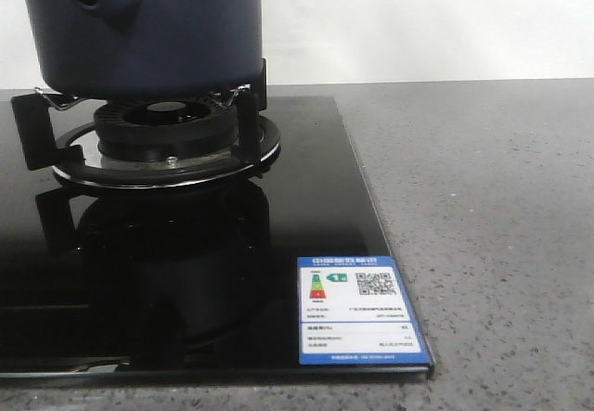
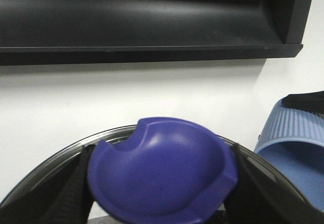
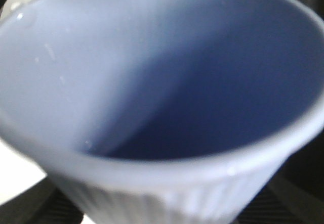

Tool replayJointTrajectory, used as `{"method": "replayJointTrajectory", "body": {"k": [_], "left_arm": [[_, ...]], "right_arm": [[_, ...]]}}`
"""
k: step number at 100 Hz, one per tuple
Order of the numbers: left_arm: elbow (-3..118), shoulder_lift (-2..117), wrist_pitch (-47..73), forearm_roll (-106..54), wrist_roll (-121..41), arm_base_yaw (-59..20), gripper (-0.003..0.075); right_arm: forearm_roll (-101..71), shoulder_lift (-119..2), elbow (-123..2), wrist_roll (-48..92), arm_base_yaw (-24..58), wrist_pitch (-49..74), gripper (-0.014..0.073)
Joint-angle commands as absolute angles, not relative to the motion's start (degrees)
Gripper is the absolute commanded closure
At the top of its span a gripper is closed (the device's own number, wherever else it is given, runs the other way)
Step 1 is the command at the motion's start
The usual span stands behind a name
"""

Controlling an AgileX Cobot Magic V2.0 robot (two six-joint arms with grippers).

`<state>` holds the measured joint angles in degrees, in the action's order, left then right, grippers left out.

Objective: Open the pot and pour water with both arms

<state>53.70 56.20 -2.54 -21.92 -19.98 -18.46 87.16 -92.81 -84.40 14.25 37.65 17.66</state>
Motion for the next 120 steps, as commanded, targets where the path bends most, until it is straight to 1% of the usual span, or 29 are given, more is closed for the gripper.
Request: {"method": "replayJointTrajectory", "body": {"k": [1, 29, 43, 48, 58, 77, 85, 91, 107, 120], "left_arm": [[55.81, 55.09, -8.43, -21.72, -20.02, -18.25, 0.0365], [55.81, 55.09, -8.43, -21.72, -20.02, -18.25, 0.0365], [55.81, 55.09, -8.43, -21.72, -20.02, -18.25, 0.0365], [55.81, 55.09, -8.43, -21.72, -20.02, -18.25, 0.0365], [55.81, 55.09, -8.43, -21.72, -20.02, -18.25, 0.0365], [55.81, 55.09, -8.27, -21.72, -20.02, -18.25, 0.0365], [55.81, 55.09, -8.17, -21.72, -20.02, -18.25, 0.0365], [55.81, 55.09, -8.17, -21.72, -20.02, -18.25, 0.0365], [55.81, 55.09, -8.17, -21.72, -20.02, -18.25, 0.0365], [55.81, 55.09, -8.17, -21.72, -20.02, -18.25, 0.0365]], "right_arm": [[89.25, -90.16, -86.6, 11.78, 37.84, 17.8, 0.0208], [89.15, -90.16, -86.6, 2.18, 37.84, 19.11, 0.0208], [88.37, -90.16, -86.6, -9.92, 37.84, 23.0, 0.0208], [86.97, -90.05, -86.6, -16.74, 37.61, 23.71, 0.0208], [82.85, -89.66, -86.6, -24.36, 37.0, 24.9, 0.0208], [72.86, -87.72, -85.68, -26.97, 35.07, 24.19, 0.0208], [68.09, -86.03, -83.73, -27.57, 33.49, 21.86, 0.0208], [65.4, -84.14, -81.26, -30.55, 31.9, 19.4, 0.0208], [65.26, -78.33, -72.54, -41.28, 24.97, 10.28, 0.0208], [65.26, -73.84, -64.3, -45.98, 18.73, 3.42, 0.0208]]}}
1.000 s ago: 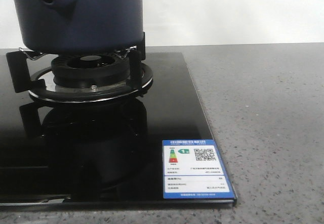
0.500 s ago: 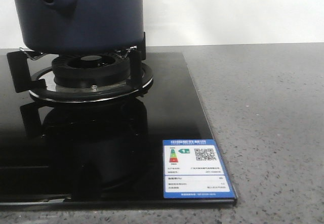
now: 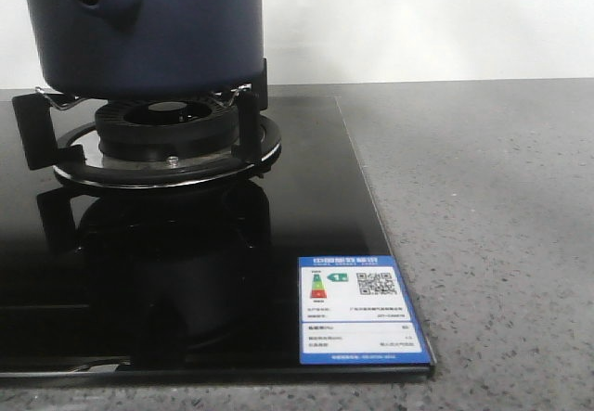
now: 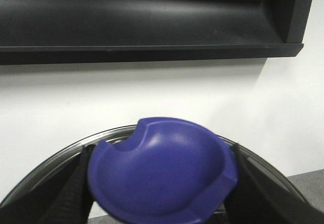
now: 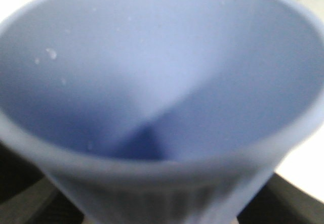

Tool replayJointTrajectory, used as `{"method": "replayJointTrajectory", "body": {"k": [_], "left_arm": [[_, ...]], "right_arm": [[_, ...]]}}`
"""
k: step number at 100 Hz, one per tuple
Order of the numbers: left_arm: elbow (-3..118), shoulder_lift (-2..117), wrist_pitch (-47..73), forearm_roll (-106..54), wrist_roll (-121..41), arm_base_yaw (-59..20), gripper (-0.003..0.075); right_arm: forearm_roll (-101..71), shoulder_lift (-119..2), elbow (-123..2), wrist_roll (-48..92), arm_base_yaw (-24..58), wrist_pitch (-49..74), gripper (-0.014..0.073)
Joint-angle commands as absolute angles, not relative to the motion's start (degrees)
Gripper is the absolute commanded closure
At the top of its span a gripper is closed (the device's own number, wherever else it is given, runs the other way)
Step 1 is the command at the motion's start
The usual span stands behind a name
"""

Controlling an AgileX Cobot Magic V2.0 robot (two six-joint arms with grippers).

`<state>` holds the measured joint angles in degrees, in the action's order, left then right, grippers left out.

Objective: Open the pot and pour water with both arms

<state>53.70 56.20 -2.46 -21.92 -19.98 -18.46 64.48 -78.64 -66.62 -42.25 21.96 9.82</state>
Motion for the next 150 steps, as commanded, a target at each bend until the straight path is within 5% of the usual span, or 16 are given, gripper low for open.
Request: {"method": "replayJointTrajectory", "body": {"k": [1, 60, 98, 150], "left_arm": [[55.81, 55.09, -8.17, -21.72, -20.02, -18.25, 0.0365], [55.81, 55.09, -8.17, -21.72, -20.02, -18.25, 0.0365], [55.81, 55.09, -8.17, -21.72, -20.02, -18.25, 0.0365], [55.81, 55.09, -8.17, -21.72, -20.02, -18.25, 0.0365]], "right_arm": [[65.26, -73.36, -63.86, -46.49, 18.41, 2.97, 0.0209], [62.73, -68.0, -37.97, -49.25, -7.85, -32.72, 0.0208], [62.56, -78.63, -35.16, -43.49, -11.65, -45.94, 0.0208], [61.16, -84.18, -35.16, -38.44, -11.65, -47.25, 0.0208]]}}
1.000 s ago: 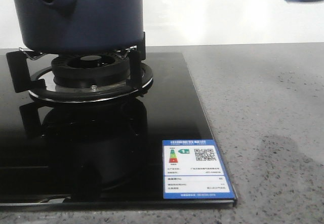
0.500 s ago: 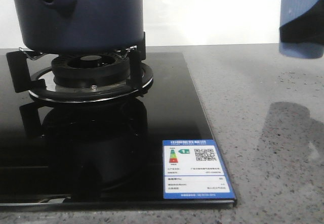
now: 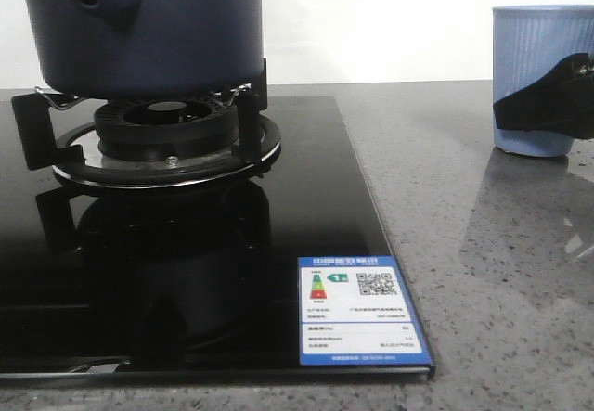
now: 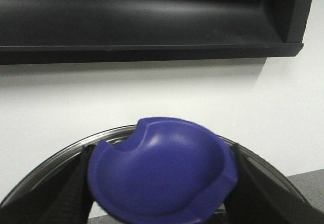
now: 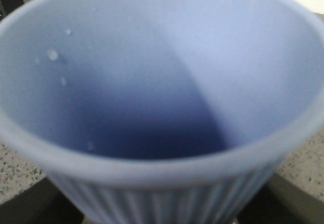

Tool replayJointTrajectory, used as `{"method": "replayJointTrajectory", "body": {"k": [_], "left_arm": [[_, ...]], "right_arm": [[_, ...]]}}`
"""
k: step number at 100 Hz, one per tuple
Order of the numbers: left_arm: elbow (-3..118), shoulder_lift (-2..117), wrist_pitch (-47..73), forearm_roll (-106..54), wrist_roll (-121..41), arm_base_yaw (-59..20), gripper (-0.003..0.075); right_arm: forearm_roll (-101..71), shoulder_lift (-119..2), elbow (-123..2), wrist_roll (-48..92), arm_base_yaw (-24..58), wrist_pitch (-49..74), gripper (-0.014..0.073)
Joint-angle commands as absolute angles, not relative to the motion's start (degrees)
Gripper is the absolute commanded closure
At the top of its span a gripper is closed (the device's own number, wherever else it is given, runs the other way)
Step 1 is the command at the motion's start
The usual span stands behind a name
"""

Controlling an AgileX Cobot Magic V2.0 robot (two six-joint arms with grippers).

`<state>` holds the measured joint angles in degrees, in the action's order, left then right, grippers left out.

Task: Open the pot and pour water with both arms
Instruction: 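Lower the cup onto the counter and open the right gripper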

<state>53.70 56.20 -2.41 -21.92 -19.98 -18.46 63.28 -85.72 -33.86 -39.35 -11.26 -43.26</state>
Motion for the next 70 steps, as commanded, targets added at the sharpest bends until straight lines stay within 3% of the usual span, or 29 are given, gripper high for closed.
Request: {"method": "replayJointTrajectory", "body": {"k": [1, 70], "left_arm": [[55.81, 55.09, -8.17, -21.72, -20.02, -18.25, 0.0365], [55.81, 55.09, -8.17, -21.72, -20.02, -18.25, 0.0365]], "right_arm": [[61.16, -84.18, -35.16, -38.44, -11.65, -47.13, 0.0208], [61.39, -84.18, -35.16, -38.44, -11.65, -45.72, 0.0208]]}}
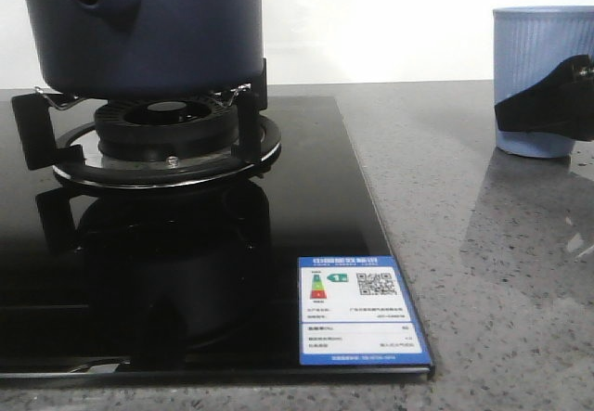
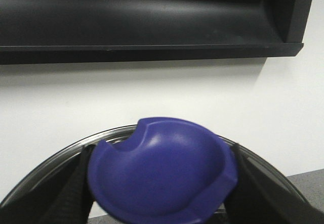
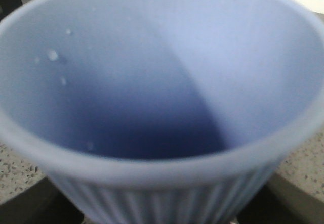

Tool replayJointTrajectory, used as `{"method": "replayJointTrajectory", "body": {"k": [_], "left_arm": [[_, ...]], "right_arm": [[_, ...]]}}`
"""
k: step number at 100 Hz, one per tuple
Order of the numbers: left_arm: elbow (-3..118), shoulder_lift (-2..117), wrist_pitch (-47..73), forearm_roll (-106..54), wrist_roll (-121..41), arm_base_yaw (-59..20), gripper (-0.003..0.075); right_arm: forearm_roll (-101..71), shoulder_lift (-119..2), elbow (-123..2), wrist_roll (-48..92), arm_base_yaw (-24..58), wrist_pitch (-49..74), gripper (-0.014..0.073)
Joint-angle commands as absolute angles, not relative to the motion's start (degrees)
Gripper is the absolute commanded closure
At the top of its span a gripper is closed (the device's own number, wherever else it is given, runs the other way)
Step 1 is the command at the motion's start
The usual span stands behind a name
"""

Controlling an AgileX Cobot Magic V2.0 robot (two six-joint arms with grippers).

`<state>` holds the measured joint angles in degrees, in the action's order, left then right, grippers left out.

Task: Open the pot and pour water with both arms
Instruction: 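Lower the cup onto the counter and open the right gripper, then withdraw the right gripper away from the cup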

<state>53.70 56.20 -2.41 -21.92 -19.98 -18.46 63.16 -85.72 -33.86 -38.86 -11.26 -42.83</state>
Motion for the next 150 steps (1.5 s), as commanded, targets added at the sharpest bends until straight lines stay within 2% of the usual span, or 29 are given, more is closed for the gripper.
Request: {"method": "replayJointTrajectory", "body": {"k": [1, 26, 43, 52, 79, 101, 150], "left_arm": [[55.81, 55.09, -8.17, -21.72, -20.02, -18.25, 0.0365], [55.81, 55.09, -8.17, -21.72, -20.02, -18.25, 0.0365], [55.81, 55.09, -8.17, -21.72, -20.02, -18.25, 0.0365], [55.81, 55.09, -8.17, -21.72, -20.02, -18.25, 0.0365], [55.81, 55.09, -8.17, -21.05, -20.02, -18.25, 0.0365], [55.81, 55.09, -8.17, -20.2, -20.02, -18.25, 0.0365], [55.81, 55.09, -8.17, -20.2, -20.02, -18.25, 0.0365]], "right_arm": [[61.39, -84.18, -35.16, -38.44, -11.65, -45.72, 0.0207], [61.39, -84.18, -35.16, -38.44, -11.65, -45.51, 0.0193], [61.39, -84.18, -35.16, -38.94, -11.65, -45.51, 0.0018], [61.39, -84.18, -35.16, -39.86, -11.65, -45.71, -0.0028], [63.66, -82.88, -35.16, -44.91, -11.65, -44.91, -0.0029], [74.8, -77.6, -34.79, -53.56, -11.65, -39.18, -0.0028], [76.41, -57.51, -22.52, -63.77, -11.65, -30.35, -0.0028]]}}
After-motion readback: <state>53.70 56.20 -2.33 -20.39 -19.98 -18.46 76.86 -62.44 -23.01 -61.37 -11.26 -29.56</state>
